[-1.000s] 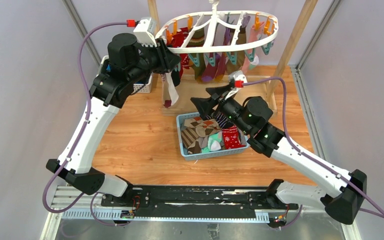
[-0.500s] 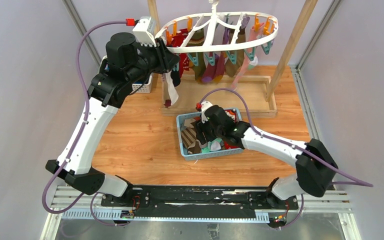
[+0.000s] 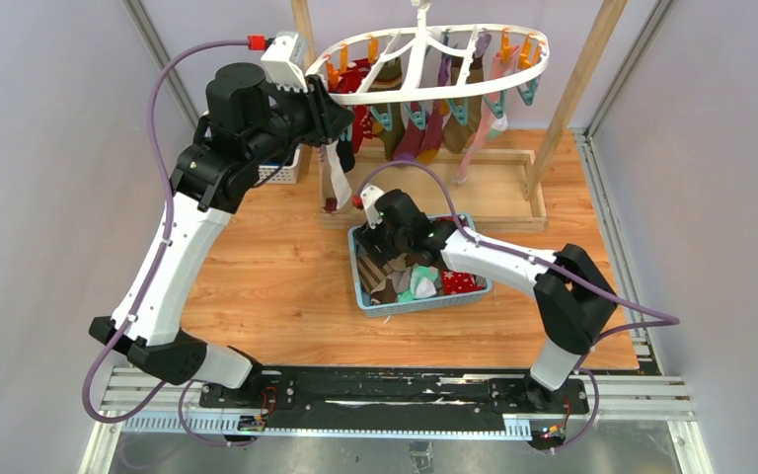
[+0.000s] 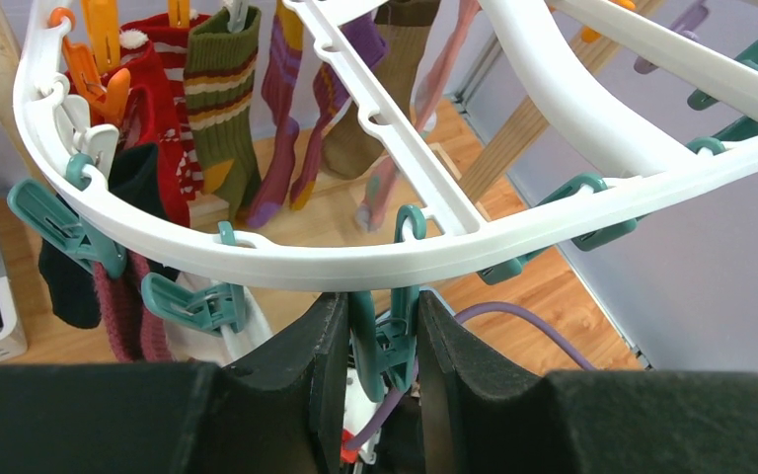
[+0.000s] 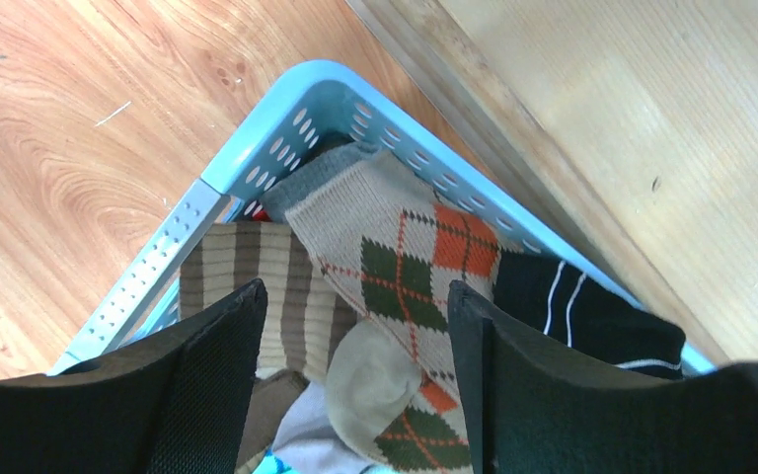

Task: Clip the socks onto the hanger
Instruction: Pick up the sock from the bin.

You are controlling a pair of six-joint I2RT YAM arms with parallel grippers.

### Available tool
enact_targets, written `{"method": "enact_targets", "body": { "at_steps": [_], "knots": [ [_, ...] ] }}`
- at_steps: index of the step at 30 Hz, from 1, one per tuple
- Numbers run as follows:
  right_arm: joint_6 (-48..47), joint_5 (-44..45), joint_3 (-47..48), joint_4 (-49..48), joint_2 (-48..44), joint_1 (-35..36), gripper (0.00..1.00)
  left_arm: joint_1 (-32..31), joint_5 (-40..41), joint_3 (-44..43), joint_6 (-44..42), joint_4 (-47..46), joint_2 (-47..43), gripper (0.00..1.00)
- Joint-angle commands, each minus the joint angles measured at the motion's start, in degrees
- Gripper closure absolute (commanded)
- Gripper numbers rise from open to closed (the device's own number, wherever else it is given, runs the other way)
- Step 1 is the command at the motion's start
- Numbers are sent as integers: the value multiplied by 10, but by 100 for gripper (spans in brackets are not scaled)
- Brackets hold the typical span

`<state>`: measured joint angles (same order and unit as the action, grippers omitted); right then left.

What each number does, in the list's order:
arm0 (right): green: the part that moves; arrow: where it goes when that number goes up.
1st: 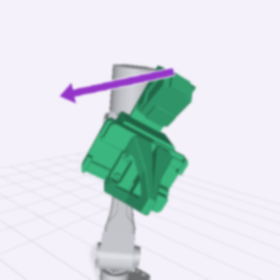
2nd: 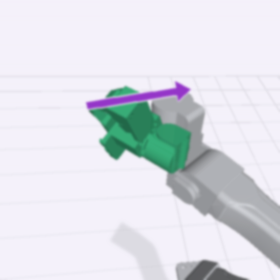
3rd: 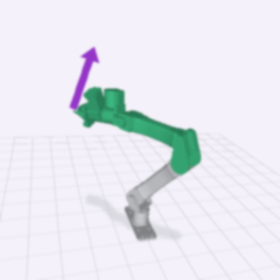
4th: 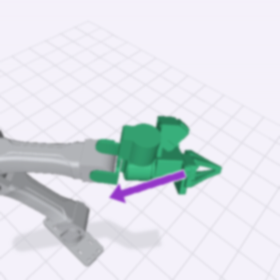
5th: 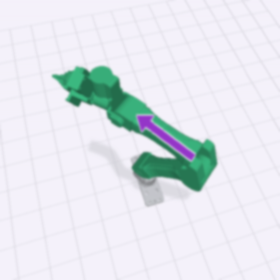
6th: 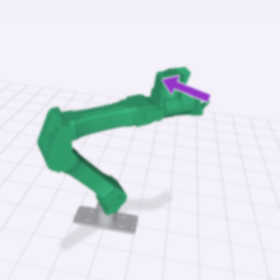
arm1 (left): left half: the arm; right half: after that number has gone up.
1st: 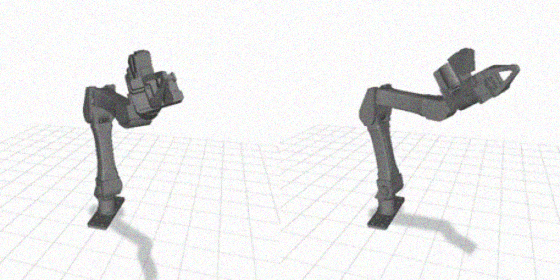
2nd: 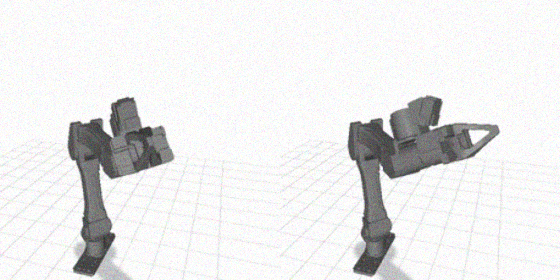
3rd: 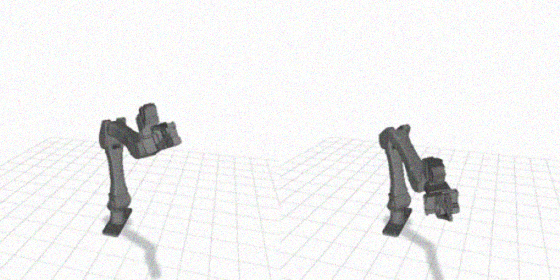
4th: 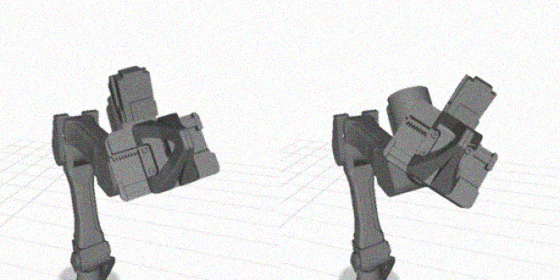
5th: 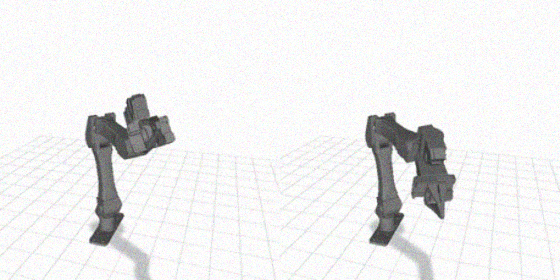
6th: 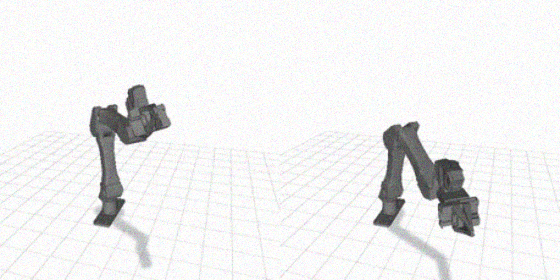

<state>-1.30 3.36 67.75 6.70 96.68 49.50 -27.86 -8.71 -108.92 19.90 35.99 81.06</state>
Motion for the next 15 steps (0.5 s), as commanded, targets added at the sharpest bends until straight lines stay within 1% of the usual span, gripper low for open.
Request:
{"method": "enact_targets", "body": {
  "at_steps": [1, 5, 9, 15],
  "knots": [
    [-50, -16, 20, -10, 24, 10, 32, -2, -8, -13, -12, 42, -4, 100],
    [-71, 0, 27, -11, 39, 13, 29, -2, -7, -13, -11, 41, -1, 100],
    [-89, 35, 32, -28, 54, 20, 29, -1, -6, -15, -12, 41, 0, 100],
    [-107, 76, 39, -62, 72, 37, 37, -2, -3, -22, -14, 44, 3, 100]
  ]
}}
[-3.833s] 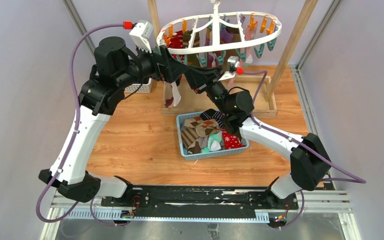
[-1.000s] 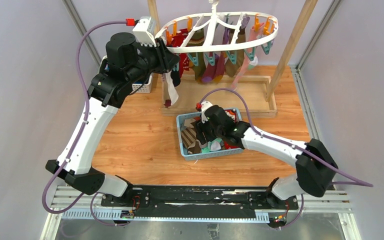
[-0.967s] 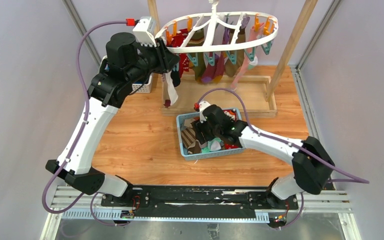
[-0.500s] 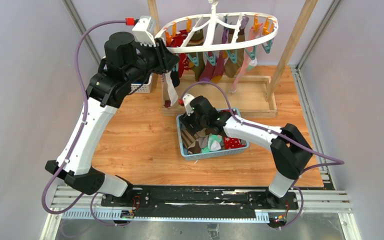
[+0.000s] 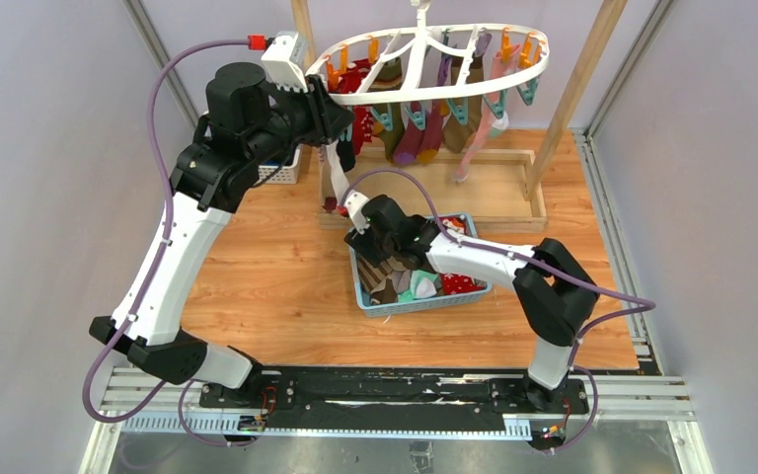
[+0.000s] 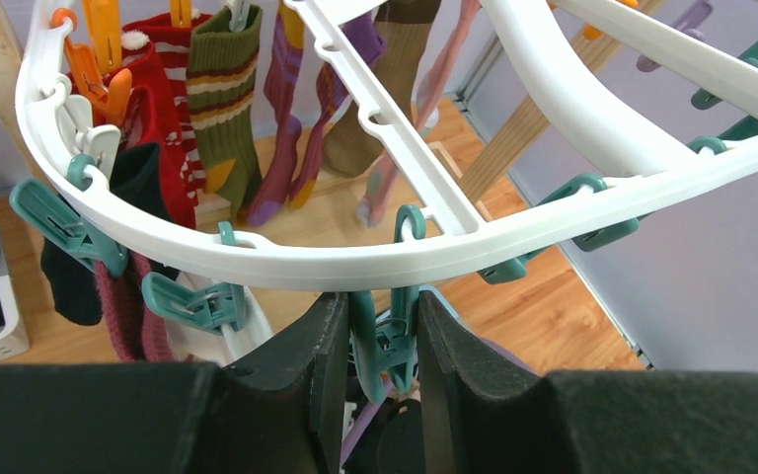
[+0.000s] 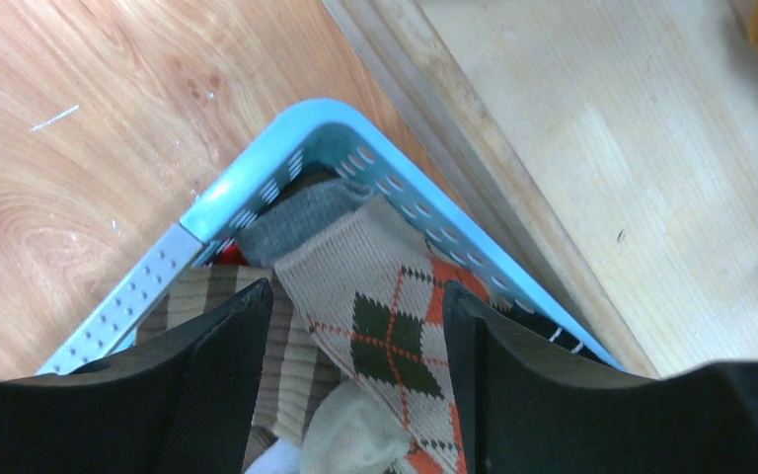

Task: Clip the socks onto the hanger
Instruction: Pick up the sock from the bin.

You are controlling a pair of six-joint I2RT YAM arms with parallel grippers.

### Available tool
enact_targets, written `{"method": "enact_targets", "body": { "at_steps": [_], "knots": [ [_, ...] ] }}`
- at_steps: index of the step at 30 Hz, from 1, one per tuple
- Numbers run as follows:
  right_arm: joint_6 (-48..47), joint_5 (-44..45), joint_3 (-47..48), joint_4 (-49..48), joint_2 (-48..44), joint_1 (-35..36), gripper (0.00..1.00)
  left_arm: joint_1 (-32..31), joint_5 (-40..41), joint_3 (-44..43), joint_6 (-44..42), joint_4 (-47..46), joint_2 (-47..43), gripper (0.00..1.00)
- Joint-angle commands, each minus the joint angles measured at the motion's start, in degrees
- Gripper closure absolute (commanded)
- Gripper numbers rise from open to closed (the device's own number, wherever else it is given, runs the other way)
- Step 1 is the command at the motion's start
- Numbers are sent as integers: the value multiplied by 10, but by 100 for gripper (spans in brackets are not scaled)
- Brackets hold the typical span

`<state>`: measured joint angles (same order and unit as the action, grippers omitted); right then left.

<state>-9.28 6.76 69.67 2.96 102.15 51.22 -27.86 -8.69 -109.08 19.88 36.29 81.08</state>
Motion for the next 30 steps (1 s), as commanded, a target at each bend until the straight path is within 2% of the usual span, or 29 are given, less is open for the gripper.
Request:
{"method": "enact_targets", "body": {
  "at_steps": [1, 5, 8, 12, 13, 15, 17, 20, 22, 27, 30],
  "knots": [
    [-35, 45, 22, -25, 20, 23, 37, -2, -3, -22, -15, 43, 3, 100],
    [-57, 71, 33, -25, 37, 34, 38, -2, -2, -28, -16, 47, 5, 100],
    [-67, 93, 36, -25, 41, 34, 45, -2, 0, -29, -16, 47, 4, 100],
    [-77, 107, 53, -21, 51, 35, 61, -2, 1, -28, -16, 47, 5, 100],
    [-82, 109, 58, -14, 55, 35, 62, -2, 1, -29, -17, 47, 5, 100],
    [-91, 109, 57, -10, 57, 34, 62, -2, 0, -28, -17, 47, 6, 100],
    [-97, 104, 49, -11, 52, 35, 58, -2, 1, -29, -18, 47, 5, 100],
    [-98, 85, 26, -22, 34, 36, 45, -2, 2, -29, -20, 47, 4, 100],
    [-103, 77, 8, -43, 23, 41, 40, -2, 2, -29, -20, 47, 4, 100],
    [-119, 103, 2, -58, 34, 46, 40, -2, 2, -29, -18, 47, 4, 100],
    [-122, 131, 3, -76, 45, 46, 47, -2, 2, -30, -18, 48, 3, 100]
  ]
}}
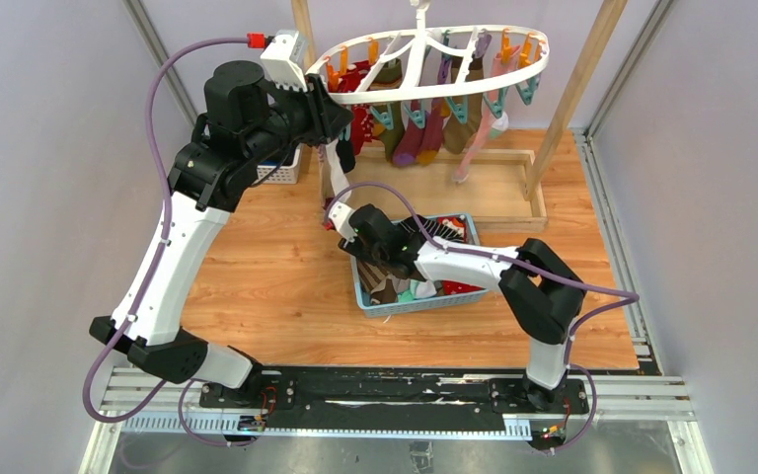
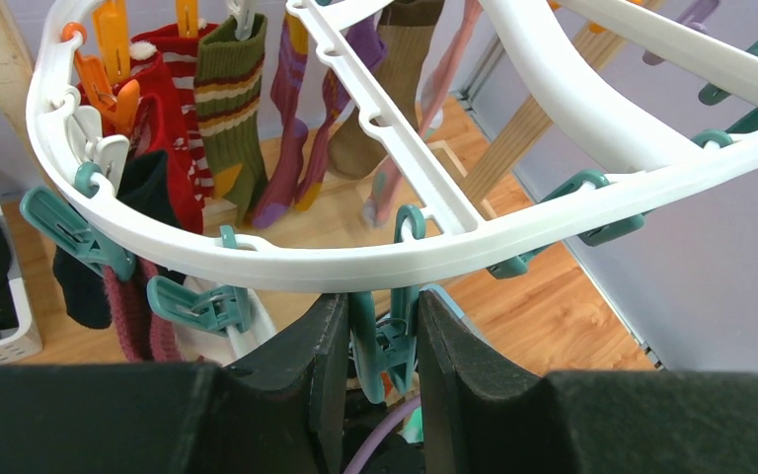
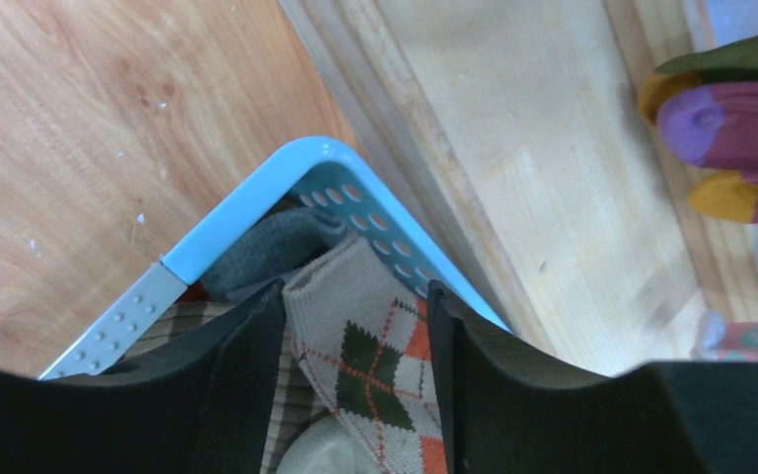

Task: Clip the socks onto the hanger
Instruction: Pick up the sock from the bin.

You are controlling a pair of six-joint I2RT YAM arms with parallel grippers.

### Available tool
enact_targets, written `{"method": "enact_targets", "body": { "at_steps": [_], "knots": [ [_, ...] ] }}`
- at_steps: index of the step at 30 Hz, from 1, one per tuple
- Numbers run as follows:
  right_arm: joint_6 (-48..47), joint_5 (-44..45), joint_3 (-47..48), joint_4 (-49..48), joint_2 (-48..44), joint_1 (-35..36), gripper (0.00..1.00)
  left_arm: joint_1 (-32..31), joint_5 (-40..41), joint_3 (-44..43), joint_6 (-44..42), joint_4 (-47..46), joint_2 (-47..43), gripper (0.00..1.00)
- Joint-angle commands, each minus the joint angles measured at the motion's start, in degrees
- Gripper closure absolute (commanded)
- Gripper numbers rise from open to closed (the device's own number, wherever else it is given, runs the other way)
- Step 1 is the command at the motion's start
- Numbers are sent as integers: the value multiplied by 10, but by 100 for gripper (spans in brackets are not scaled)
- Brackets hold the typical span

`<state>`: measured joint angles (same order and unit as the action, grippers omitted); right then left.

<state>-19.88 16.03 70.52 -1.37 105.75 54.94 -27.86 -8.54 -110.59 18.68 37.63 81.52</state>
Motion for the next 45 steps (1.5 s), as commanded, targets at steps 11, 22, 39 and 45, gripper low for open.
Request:
{"method": "enact_targets", "body": {
  "at_steps": [11, 22, 39, 45],
  "knots": [
    [5, 35, -38, -87, -58, 9, 100, -2, 5, -9, -10, 36, -1, 100],
    [102, -56, -88, -95, -295, -18, 100, -2, 6, -10, -16, 36, -5, 100],
    [249, -93, -75, -176, -397, -18, 100, -2, -14, -8, -8, 33, 4, 100],
    [276, -67, -52, -223, -365, -18, 100, -2, -15, -3, 0, 25, 5, 100]
  ]
}}
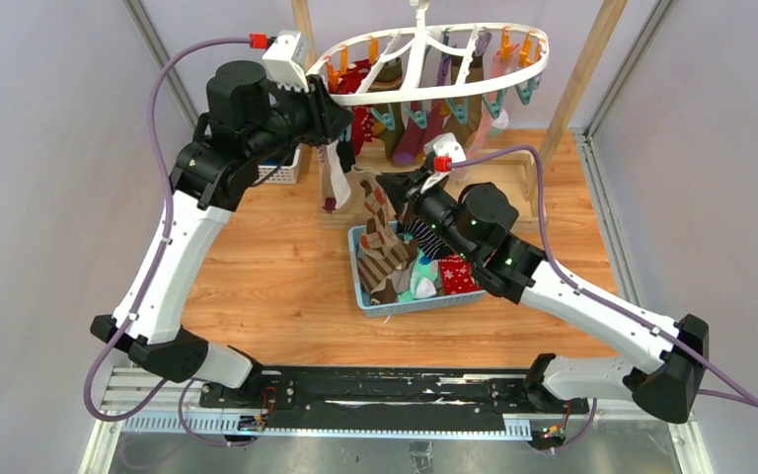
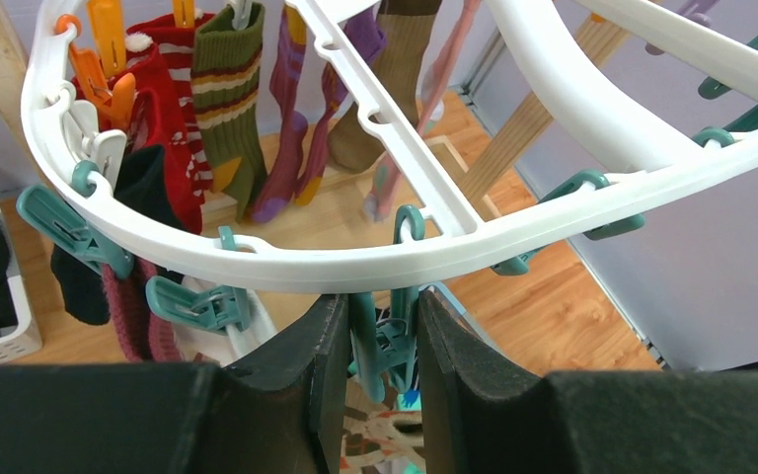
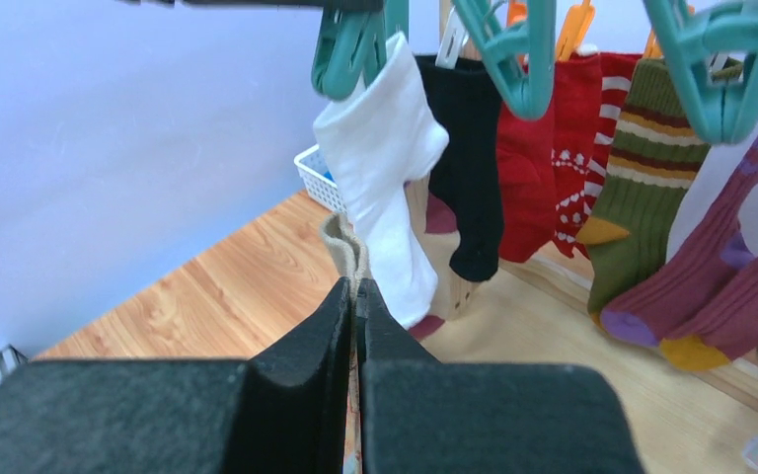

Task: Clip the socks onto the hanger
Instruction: Pick up the sock from the bin, then clamp the sock onto the hanger.

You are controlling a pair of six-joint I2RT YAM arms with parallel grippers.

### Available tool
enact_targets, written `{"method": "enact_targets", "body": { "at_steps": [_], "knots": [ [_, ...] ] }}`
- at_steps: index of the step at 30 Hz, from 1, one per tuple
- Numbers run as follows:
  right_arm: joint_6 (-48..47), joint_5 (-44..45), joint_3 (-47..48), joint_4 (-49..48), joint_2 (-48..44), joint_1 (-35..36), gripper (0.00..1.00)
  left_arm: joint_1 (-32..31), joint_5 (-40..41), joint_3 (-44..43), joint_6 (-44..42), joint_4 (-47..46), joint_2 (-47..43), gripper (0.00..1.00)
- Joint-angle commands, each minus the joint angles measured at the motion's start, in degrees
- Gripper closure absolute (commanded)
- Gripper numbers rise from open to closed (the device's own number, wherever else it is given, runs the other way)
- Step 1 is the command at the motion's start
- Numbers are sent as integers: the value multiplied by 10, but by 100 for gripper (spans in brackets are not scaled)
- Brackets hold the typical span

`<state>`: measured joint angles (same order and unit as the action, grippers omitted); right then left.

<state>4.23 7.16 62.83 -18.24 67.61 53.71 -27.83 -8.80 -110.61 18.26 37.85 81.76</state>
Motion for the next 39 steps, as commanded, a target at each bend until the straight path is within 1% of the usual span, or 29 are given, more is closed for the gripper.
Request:
{"method": "enact_targets", "body": {
  "at_steps": [1, 13, 22, 28, 39],
  "knots": [
    [38, 26, 29, -61, 23, -5, 100, -2, -13, 0, 6, 18, 2, 100],
    [68, 59, 60, -102, 69, -3, 100, -2, 6, 18, 18, -5, 4, 100],
    [74, 57, 68, -117, 83, 5, 100, -2, 20, 21, 19, -7, 10, 100],
    [76, 55, 74, -123, 91, 9, 100, -2, 48, 22, 11, -7, 10, 100],
    [80, 46, 81, -133, 94, 13, 100, -2, 50, 22, 16, -7, 13, 100]
  ]
}}
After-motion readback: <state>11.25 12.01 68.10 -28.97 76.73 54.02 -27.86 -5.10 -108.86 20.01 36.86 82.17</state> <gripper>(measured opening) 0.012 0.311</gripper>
